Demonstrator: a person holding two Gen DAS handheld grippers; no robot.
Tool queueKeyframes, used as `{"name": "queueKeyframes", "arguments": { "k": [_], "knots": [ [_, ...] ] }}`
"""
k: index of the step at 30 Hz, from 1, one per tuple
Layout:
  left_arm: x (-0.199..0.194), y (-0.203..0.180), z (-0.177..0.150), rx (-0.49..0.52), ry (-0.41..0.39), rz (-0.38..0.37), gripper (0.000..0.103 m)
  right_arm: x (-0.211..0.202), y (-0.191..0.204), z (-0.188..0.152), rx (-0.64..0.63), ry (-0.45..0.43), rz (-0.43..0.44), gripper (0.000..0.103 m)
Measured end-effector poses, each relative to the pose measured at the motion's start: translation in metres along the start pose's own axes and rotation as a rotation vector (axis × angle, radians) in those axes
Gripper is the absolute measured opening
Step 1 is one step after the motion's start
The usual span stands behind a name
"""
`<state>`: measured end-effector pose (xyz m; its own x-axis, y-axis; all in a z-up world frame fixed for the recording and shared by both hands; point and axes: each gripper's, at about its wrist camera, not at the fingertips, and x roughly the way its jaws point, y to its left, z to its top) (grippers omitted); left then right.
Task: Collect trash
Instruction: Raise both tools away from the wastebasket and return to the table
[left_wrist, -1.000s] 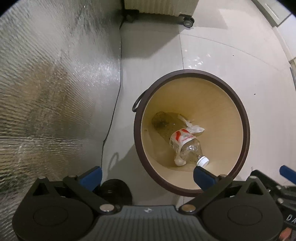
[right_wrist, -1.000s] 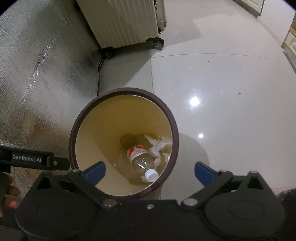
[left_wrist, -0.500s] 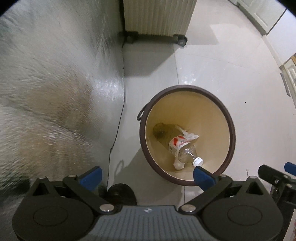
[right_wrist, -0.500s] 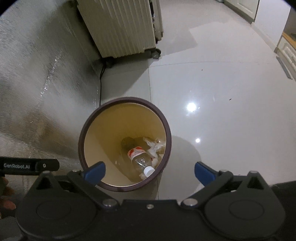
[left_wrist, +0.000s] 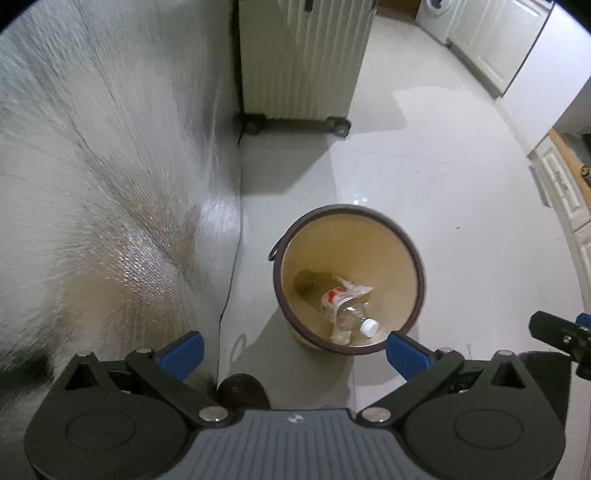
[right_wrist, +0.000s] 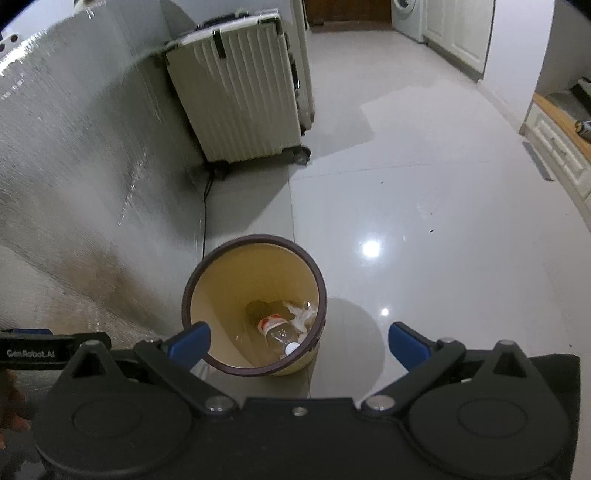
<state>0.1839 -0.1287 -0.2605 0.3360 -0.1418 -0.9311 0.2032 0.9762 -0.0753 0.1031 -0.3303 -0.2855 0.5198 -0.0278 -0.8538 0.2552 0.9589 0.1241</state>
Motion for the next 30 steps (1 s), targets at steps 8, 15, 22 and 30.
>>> {"name": "queueKeyframes", "arguments": {
  "k": [8, 15, 22, 30],
  "knots": [
    [-0.059, -0.013, -0.016, 0.038, -0.089, -0.025, 0.103, -0.057, -0.003, -0.012, 0.016, -0.059, -0.008, 0.103],
    [-0.108, -0.016, -0.037, 0.054, -0.168, -0.046, 0.103, -0.116, -0.005, -0.021, 0.035, -0.148, 0.002, 0.103],
    [-0.150, -0.014, -0.048, 0.075, -0.235, -0.066, 0.103, -0.159, 0.002, -0.025, 0.039, -0.217, 0.005, 0.103],
    [-0.197, -0.015, -0.054, 0.101, -0.297, -0.085, 0.103, -0.197, 0.020, -0.029, 0.015, -0.261, -0.022, 0.103]
  ]
}}
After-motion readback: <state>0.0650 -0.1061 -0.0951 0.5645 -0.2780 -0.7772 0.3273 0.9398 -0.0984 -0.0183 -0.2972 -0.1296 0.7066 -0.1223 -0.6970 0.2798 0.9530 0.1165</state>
